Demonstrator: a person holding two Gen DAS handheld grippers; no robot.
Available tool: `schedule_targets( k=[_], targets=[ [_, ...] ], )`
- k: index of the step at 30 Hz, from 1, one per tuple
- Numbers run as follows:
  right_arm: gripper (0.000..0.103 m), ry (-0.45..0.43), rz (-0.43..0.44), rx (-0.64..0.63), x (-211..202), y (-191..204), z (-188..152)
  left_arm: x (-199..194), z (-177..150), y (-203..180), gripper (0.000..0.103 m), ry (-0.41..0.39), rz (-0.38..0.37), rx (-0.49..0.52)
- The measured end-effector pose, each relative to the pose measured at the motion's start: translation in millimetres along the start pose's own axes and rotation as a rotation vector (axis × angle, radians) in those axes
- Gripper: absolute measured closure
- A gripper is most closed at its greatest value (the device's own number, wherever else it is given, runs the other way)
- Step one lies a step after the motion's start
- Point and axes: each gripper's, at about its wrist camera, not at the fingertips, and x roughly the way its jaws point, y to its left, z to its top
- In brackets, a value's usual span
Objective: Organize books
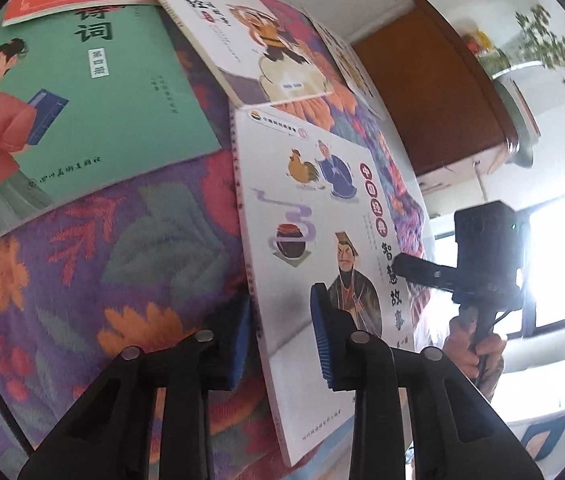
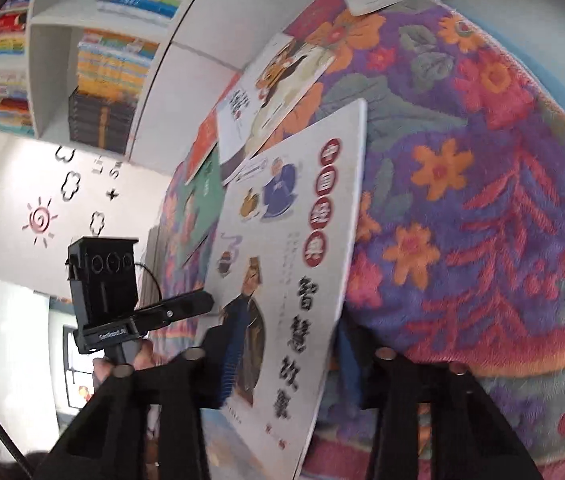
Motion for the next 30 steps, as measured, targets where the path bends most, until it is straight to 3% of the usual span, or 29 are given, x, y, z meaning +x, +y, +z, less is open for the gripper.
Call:
schedule_targets(
  k=[2, 3, 11, 18, 30],
  targets=[
    [0.084, -0.011, -0.014, 0.028, 0, -7, 1, 0, -1, -2, 0.084, 0.001, 0.023, 0.002],
    [0.086, -0.015, -0.01, 0.048, -1, -10, 1, 0, -2, -4, 0.084, 0.004, 0.038, 0.008],
    [0.085, -0.002, -0.1, -0.048, -10, 20, -10, 0, -5, -30, 0.084, 0.038, 0.163, 0.083],
    [0.086, 0.0, -0.136, -0.124, -20, 44, -24, -8, -24, -34, 0.084, 0.065, 0.152, 0.092],
    [0.086, -0.01, -0.172, -0.224, -32, 97, -52, -60, -36, -50, 0.083, -0.045, 0.155, 0.15]
  ],
)
